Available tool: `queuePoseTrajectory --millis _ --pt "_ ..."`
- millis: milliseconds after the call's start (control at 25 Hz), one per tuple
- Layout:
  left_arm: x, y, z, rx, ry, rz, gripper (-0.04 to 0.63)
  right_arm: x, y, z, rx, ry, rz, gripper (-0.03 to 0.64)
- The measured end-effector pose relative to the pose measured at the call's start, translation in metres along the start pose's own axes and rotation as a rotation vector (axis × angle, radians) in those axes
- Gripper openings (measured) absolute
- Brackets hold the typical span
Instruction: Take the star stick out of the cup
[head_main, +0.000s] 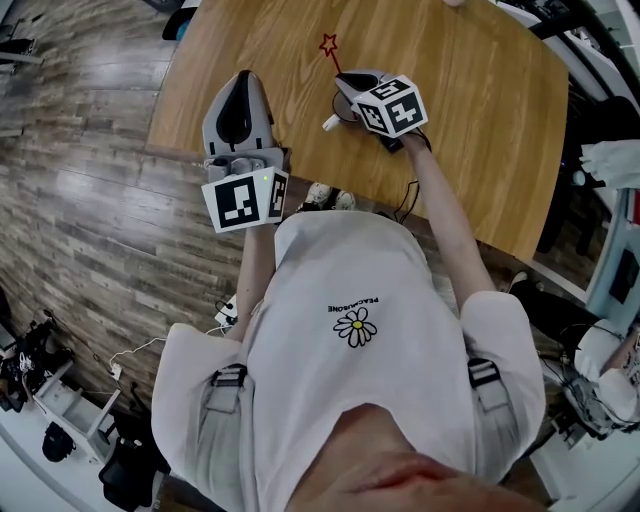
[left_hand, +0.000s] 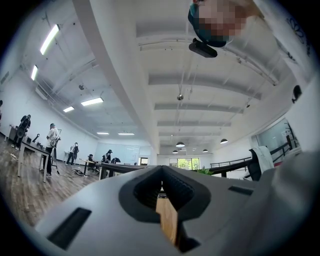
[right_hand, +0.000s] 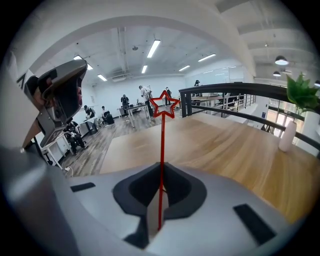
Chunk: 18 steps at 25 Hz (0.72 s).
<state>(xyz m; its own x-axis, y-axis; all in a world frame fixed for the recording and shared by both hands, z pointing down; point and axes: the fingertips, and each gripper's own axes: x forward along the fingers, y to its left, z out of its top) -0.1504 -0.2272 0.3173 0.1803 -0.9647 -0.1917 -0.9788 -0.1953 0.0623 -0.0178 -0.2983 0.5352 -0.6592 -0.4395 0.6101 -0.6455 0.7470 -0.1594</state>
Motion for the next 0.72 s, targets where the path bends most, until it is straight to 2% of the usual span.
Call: queuePoseTrajectory --millis 360,520,720 --pt "0.003 -0.008 -0.001 0.004 0.003 -0.019 0.015 -0.003 -0.002 0.003 0.049 -0.036 0.006 0.014" --pt "0.006 -0.011 0.004 0.013 -0.001 -0.028 0.015 -0.016 -0.005 0.025 0.074 -0.116 -0.002 0.014" --pt "0.011 -0.019 0.007 0.032 -0.006 -0.055 0.015 -0.052 -0.005 0.067 0.031 -0.262 -0.026 0.014"
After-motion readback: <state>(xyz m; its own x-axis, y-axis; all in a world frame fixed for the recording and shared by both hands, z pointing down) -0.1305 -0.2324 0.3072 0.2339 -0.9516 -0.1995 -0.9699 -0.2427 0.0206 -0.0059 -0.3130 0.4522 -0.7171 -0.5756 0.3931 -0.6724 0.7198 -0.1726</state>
